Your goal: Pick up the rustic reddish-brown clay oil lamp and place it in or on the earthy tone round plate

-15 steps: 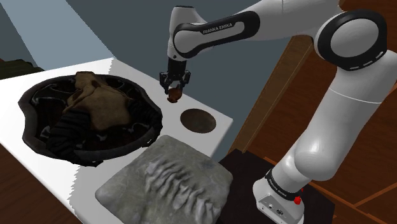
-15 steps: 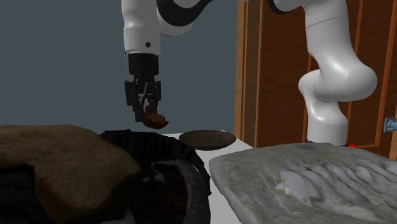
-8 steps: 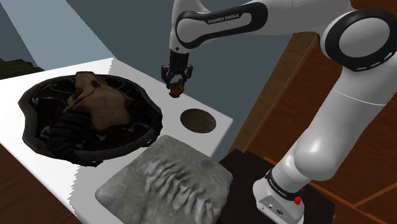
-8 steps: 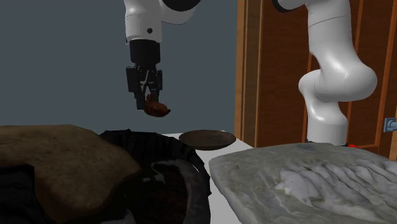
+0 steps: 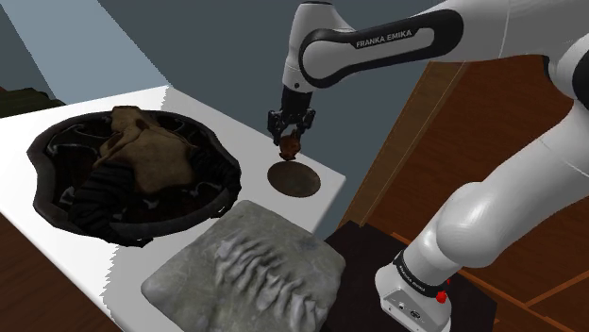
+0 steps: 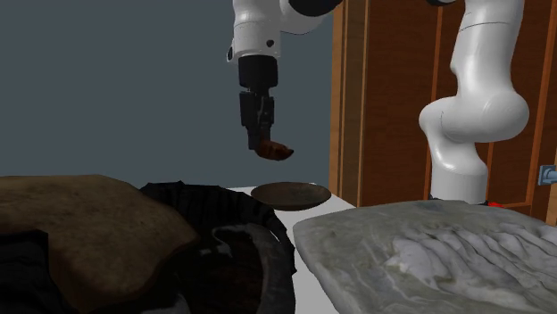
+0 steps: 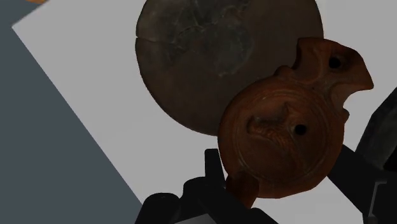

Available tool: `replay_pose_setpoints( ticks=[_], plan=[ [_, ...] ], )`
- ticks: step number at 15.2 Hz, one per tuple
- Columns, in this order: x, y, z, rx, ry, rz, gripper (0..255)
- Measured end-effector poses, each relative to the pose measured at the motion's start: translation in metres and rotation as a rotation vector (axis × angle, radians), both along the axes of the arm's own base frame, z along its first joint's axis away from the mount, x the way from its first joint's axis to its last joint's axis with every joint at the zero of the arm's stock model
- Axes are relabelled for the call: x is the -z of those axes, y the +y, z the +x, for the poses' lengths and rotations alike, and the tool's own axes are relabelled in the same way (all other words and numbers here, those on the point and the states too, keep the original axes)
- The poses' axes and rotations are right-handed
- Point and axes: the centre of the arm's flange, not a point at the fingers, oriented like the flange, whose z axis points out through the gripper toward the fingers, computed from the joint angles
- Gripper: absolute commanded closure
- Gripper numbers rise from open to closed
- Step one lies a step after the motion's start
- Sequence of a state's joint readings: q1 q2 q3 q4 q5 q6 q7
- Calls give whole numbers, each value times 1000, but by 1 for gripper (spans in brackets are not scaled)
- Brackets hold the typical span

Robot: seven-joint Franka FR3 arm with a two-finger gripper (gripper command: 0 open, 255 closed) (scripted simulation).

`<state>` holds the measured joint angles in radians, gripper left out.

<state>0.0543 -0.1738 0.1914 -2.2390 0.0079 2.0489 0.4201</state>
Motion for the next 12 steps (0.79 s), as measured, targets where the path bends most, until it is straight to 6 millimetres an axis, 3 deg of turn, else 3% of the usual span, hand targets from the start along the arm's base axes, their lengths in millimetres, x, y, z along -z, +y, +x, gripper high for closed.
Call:
replay_pose_setpoints(
  ticks=[3,5,12],
  plan=[
    [-3,-9,-35,-1,0,0,255],
    [3,-9,-45,-1,0,0,255],
    [40,-11,-47,0,1,0,255]
  ],
)
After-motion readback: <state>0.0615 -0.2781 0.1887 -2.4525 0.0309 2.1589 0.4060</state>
